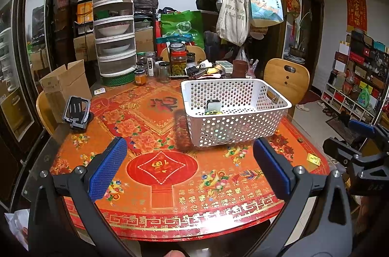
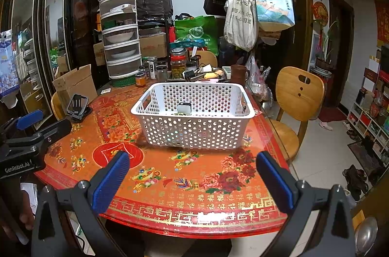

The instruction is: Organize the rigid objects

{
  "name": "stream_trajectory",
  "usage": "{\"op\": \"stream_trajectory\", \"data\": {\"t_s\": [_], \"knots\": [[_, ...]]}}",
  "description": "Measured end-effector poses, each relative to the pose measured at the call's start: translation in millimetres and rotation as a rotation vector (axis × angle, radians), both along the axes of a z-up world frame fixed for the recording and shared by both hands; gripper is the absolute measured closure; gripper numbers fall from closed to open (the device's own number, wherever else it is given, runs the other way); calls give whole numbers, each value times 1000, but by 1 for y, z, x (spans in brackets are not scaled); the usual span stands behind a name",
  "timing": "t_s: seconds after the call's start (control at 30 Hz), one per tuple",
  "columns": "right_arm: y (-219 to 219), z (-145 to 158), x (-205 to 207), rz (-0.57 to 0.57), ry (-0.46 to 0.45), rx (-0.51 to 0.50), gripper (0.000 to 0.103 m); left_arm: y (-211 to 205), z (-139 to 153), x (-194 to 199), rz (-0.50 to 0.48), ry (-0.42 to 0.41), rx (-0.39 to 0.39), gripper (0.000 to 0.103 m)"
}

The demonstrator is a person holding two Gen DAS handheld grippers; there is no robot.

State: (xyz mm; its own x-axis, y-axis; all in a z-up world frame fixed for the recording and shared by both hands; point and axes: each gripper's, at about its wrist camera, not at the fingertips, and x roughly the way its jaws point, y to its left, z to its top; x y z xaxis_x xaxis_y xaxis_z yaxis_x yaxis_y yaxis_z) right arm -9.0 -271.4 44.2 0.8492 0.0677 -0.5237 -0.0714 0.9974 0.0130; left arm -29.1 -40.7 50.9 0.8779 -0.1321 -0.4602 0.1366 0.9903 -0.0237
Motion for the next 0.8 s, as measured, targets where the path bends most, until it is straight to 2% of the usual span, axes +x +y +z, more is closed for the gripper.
{"op": "stream_trajectory", "data": {"t_s": [0.8], "knots": [[0, 0, 0, 0, 2, -2, 0, -2, -1, -5, -17, -6, -3, 1]]}}
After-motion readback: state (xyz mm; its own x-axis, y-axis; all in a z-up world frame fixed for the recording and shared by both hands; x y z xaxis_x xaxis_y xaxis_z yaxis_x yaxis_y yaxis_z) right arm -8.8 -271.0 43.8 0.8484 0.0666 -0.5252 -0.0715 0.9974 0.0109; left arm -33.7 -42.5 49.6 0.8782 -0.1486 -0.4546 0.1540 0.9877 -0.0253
